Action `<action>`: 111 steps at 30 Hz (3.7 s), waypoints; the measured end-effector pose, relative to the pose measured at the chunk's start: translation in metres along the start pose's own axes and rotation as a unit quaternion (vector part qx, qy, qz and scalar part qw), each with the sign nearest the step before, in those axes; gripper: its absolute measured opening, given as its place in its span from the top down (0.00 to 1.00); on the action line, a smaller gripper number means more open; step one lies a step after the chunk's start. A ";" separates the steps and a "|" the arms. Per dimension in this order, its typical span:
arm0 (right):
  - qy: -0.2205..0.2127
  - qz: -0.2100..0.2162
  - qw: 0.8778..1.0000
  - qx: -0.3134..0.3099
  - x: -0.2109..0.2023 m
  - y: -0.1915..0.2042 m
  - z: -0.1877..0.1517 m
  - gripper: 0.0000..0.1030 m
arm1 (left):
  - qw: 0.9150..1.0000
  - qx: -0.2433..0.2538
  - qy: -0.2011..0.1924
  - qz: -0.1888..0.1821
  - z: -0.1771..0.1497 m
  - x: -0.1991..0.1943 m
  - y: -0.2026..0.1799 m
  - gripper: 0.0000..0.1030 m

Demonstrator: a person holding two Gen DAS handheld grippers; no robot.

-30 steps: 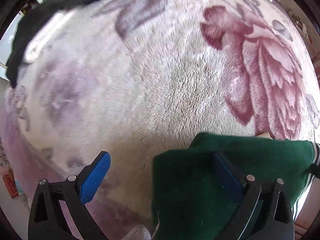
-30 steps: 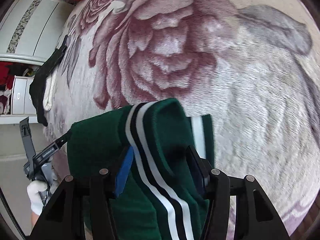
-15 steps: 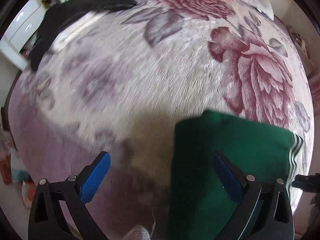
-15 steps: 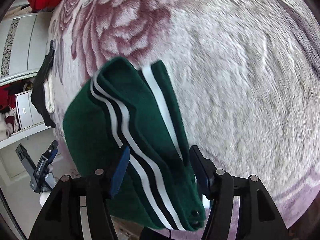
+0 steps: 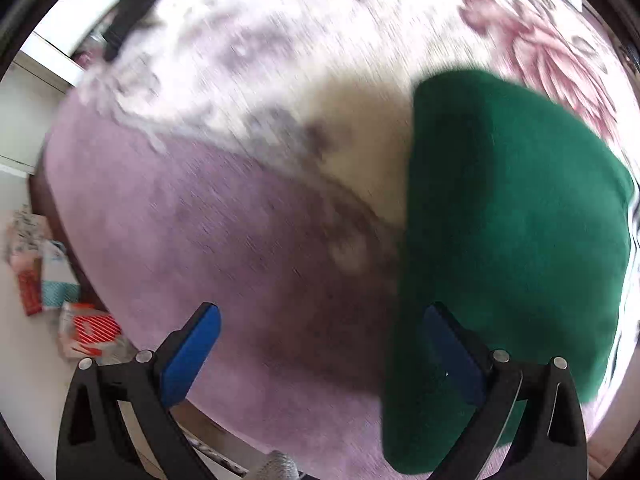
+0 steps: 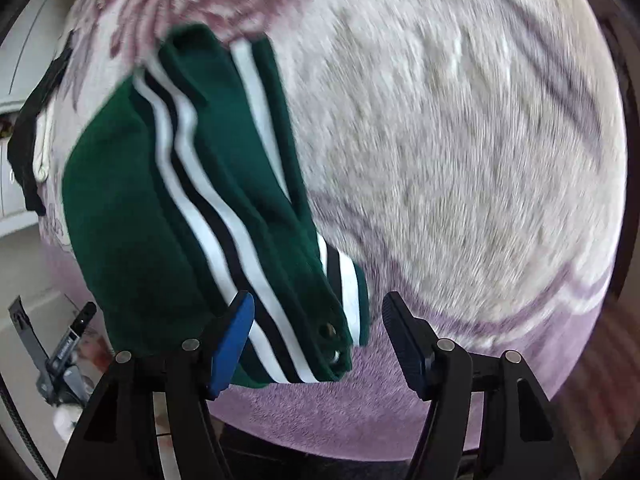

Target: Fold large clothes

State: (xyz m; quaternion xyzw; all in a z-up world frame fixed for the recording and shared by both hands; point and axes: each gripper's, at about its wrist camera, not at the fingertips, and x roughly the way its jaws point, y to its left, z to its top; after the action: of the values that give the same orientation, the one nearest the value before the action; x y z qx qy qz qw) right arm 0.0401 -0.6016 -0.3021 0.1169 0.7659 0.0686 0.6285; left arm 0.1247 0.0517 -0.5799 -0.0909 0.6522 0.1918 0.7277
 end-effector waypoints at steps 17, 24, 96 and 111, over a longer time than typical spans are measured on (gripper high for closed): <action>0.076 0.007 0.921 -0.383 0.111 0.382 0.137 0.32 | 0.994 -0.003 0.046 -0.097 0.073 0.069 0.018 0.00; 0.165 0.064 0.947 -0.269 0.141 0.360 0.145 0.68 | 0.993 0.012 0.049 -0.110 0.079 0.075 0.019 0.00; 0.128 0.393 0.901 -0.130 0.158 0.058 0.058 0.00 | 0.919 -0.015 0.046 -0.392 0.058 0.075 -0.021 0.00; 0.052 0.461 0.886 -0.012 0.113 0.079 0.011 0.61 | 0.921 0.004 -0.008 -0.389 0.079 0.019 0.003 0.26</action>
State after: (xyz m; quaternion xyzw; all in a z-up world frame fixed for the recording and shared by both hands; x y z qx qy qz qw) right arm 0.0380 -0.4957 -0.3910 0.4455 0.6565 0.3658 0.4865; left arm 0.1974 0.0875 -0.5878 -0.3330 0.5606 -0.1087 0.7503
